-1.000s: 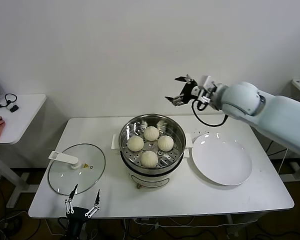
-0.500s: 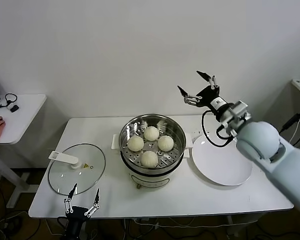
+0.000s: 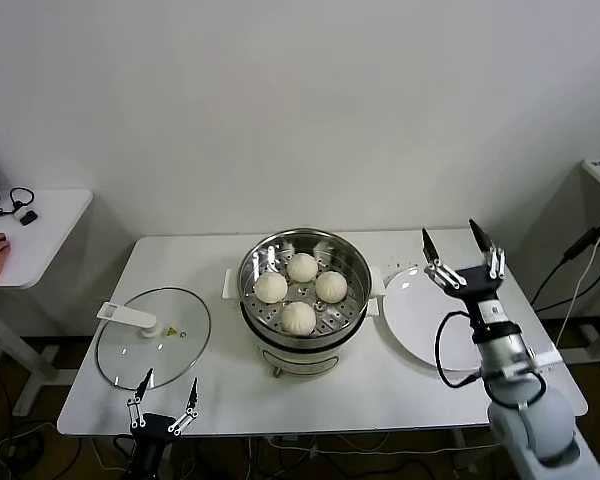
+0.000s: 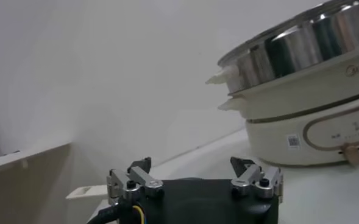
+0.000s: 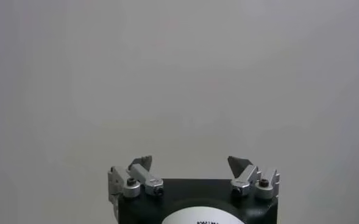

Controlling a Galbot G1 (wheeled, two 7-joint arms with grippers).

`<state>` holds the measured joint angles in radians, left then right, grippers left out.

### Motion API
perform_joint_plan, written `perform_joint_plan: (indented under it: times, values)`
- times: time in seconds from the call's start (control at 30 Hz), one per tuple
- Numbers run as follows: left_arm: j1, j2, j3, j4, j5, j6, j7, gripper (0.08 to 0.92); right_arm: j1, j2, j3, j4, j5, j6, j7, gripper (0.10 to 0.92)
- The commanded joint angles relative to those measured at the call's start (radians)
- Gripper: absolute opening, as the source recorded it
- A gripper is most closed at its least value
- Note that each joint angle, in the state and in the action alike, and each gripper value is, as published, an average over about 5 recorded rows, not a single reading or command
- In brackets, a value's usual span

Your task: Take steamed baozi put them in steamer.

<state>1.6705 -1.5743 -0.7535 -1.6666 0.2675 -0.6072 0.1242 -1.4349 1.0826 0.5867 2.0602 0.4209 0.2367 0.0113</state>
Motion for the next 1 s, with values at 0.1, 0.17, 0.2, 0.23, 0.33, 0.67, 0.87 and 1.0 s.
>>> perform_joint_plan:
  times: [0.1, 0.17, 0.2, 0.23, 0.33, 0.67, 0.87, 1.0]
  values:
    - [-0.001, -0.001, 0.002, -0.004, 0.000, -0.002, 0.000, 0.823, -0.281, 0.309, 0.102, 0.022, -0.112, 0.273, -0.043, 0.823]
    - [-0.001, -0.001, 0.003, -0.005, 0.000, -0.002, -0.001, 0.823, -0.293, 0.320, 0.087, 0.020, -0.121, 0.284, -0.042, 0.823]
    - [0.000, -0.001, 0.003, -0.007, 0.000, -0.003, -0.001, 0.823, -0.299, 0.324, 0.079, 0.018, -0.124, 0.289, -0.041, 0.823]
    - [0.000, -0.001, 0.003, -0.007, 0.000, -0.003, -0.001, 0.823, -0.303, 0.327, 0.073, 0.017, -0.126, 0.295, -0.039, 0.823]
    - [0.001, 0.000, 0.003, -0.009, -0.001, -0.003, -0.001, 0.823, -0.315, 0.330, 0.058, 0.013, -0.130, 0.308, -0.034, 0.823]
    - [0.002, 0.001, 0.002, -0.016, -0.003, -0.002, -0.001, 0.823, -0.328, 0.336, 0.027, 0.008, -0.138, 0.329, -0.014, 0.823]
    - [0.001, 0.001, 0.003, -0.017, -0.003, -0.001, 0.000, 0.823, -0.329, 0.337, 0.020, 0.006, -0.143, 0.329, -0.004, 0.823]
    - [-0.001, 0.002, 0.003, -0.014, -0.002, -0.001, 0.001, 0.823, -0.328, 0.337, 0.016, 0.004, -0.147, 0.328, 0.000, 0.823]
